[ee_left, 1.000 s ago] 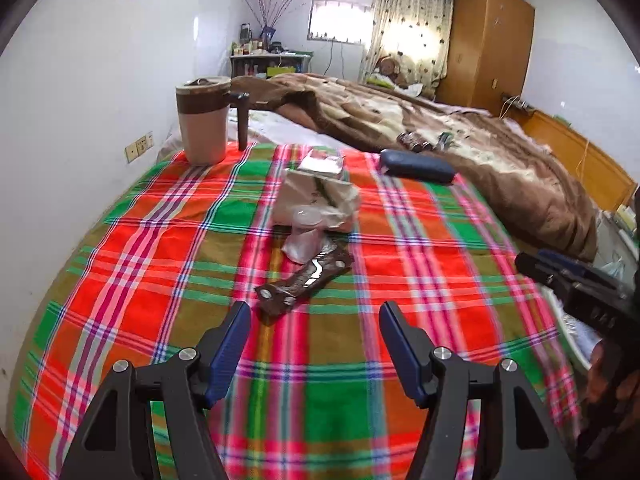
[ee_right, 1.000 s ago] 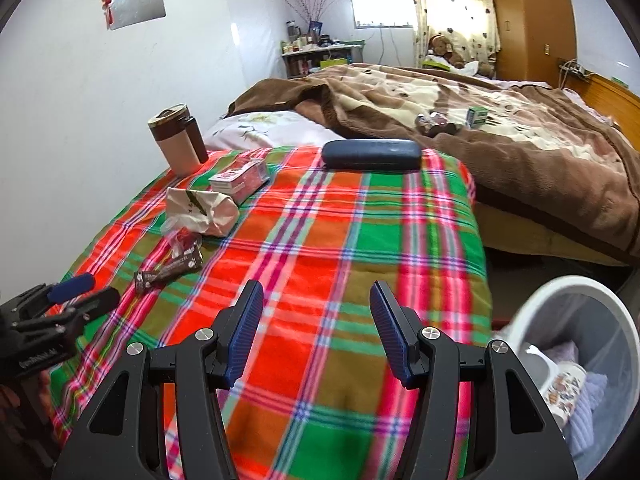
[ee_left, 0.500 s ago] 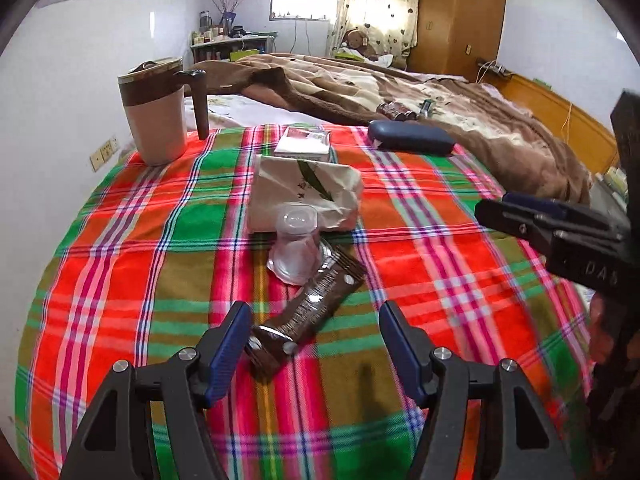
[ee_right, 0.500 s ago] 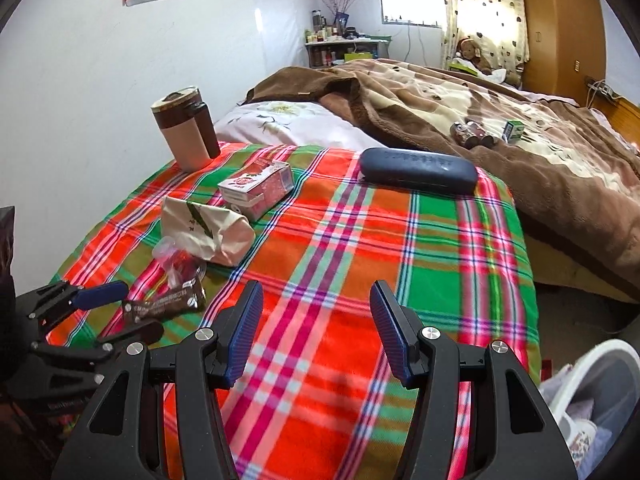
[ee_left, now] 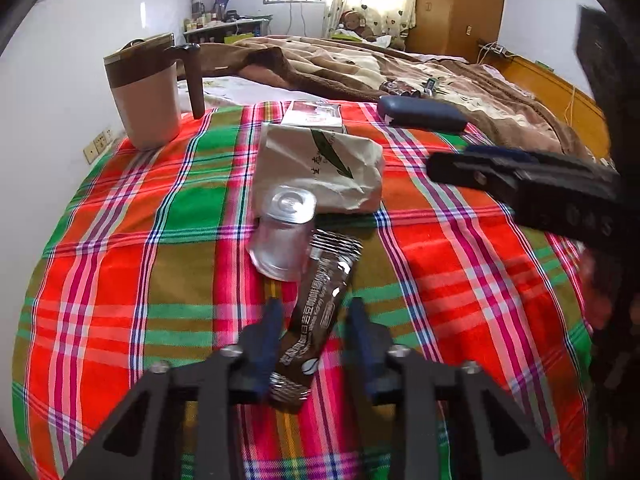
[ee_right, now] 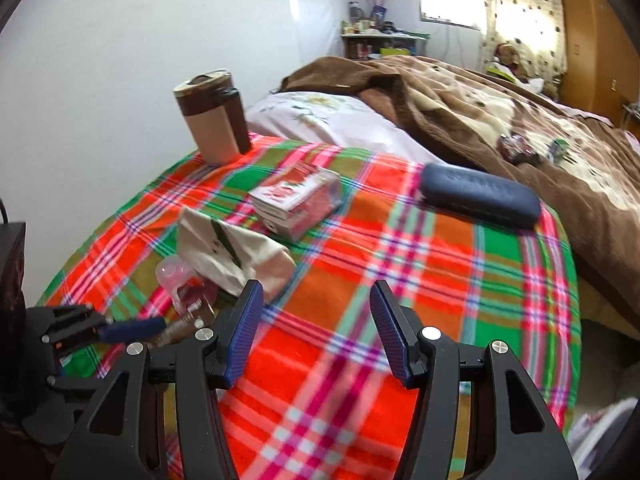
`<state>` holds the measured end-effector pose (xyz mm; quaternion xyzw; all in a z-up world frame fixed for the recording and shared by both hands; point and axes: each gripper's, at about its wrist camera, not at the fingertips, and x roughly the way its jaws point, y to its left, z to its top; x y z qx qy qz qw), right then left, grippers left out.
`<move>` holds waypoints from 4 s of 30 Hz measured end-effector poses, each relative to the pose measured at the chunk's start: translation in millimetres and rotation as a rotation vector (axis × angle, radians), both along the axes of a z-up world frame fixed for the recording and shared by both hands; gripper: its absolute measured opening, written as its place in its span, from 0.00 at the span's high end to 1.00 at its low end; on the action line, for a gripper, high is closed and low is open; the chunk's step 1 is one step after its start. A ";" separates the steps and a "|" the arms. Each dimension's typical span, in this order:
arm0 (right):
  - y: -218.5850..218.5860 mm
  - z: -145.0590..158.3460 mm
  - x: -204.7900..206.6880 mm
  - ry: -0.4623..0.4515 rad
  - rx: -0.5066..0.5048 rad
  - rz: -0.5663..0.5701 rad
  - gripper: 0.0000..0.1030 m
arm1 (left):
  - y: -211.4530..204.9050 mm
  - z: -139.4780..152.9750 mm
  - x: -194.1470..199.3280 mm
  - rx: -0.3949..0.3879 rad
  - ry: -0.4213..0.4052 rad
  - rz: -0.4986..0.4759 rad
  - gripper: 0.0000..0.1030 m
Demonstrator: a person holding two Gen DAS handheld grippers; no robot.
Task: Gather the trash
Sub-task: 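Grasp the brown snack wrapper with the left tool while the right tool reaches the white paper bag, then lift the wrapper and paper bag and carry both over the white bin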
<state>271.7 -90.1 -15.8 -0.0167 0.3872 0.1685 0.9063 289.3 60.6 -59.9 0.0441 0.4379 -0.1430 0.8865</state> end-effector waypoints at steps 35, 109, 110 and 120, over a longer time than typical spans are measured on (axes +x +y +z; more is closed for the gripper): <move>59.3 -11.5 4.9 0.038 -0.072 0.236 0.45 | 68.7 0.5 -32.0 -0.107 0.016 0.257 0.73; -152.7 51.0 -156.3 -0.150 0.114 -0.254 0.65 | -144.6 100.9 -138.0 -0.132 -0.207 -0.083 0.80; -158.5 50.9 -158.9 -0.151 0.111 -0.272 0.65 | -150.8 101.1 -138.7 -0.135 -0.206 -0.094 0.80; -206.8 42.7 -178.4 -0.135 0.097 -0.418 0.64 | -220.1 95.6 -150.1 -0.155 -0.184 -0.211 0.80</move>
